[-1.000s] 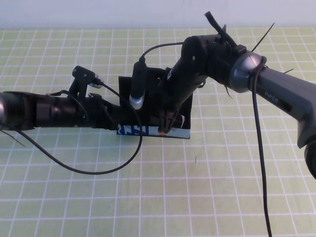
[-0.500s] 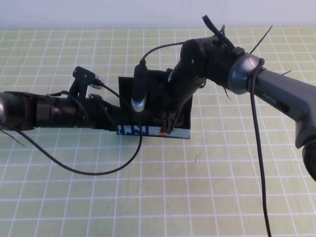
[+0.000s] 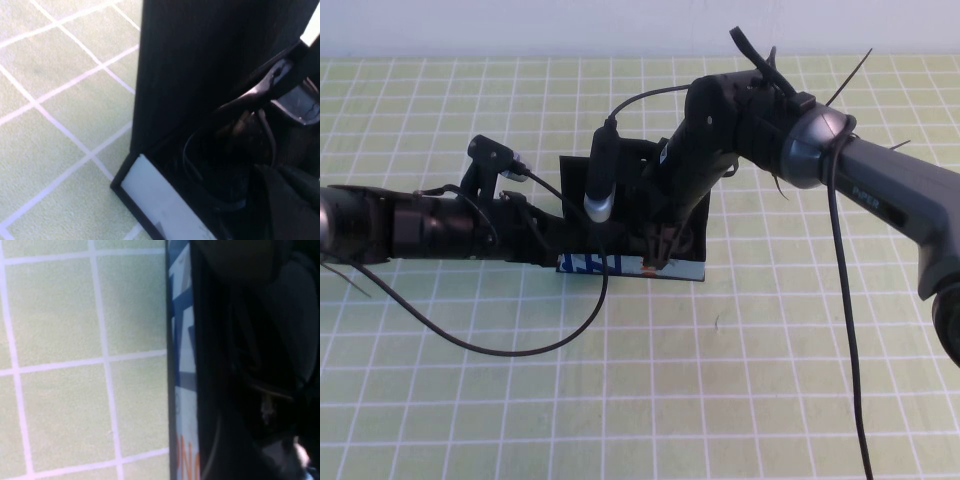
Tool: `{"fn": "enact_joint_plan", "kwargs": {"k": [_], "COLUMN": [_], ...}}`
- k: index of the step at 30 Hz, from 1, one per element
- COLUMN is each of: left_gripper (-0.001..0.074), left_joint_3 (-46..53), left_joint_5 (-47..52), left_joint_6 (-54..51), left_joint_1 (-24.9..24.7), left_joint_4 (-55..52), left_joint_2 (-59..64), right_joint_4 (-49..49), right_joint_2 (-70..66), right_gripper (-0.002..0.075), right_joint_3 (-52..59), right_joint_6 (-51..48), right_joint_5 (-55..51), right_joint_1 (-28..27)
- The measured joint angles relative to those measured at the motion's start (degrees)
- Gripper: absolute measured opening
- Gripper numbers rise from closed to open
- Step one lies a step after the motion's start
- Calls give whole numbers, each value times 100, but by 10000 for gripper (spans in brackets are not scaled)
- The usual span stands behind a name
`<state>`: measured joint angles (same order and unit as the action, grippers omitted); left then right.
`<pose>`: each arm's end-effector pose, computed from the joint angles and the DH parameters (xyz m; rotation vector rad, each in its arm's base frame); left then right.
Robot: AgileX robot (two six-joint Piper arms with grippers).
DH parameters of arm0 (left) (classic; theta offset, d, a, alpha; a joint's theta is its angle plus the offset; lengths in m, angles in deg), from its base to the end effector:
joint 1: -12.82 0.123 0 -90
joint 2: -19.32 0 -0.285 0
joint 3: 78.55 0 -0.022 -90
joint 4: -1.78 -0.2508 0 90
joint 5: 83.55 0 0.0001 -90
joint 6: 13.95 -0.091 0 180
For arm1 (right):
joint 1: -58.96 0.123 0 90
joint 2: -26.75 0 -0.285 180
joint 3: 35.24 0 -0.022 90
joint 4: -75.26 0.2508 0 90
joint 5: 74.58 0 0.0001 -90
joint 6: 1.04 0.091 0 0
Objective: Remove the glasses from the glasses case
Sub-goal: Pick up the glasses from the glasses case
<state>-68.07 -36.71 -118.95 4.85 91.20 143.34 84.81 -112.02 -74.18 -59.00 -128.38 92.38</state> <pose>0.3846 -0.1209 0.1551 0.8281 2.0443 -0.8766 0.4154 0.2887 0.2091 -1.8395 1.9203 0.0728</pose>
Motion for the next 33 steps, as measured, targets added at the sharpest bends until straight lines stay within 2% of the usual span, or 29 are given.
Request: {"fn": "enact_joint_plan", "kwargs": {"k": [23,33], "left_gripper": [-4,-4], "left_joint_3": [0,0], "left_joint_5": [13,477], "left_joint_6": [10,10], "left_joint_1": [0,0], "left_joint_4": [-67,-67], "left_joint_2": [0,0], "right_joint_4": [-72,-76], "right_joint_2": [-13,-131], "right_gripper": [286,286], "right_joint_3": [-13,-13], "right_joint_6": [26,26], "right_joint_5": [123,135], "right_joint_1": [0,0]}}
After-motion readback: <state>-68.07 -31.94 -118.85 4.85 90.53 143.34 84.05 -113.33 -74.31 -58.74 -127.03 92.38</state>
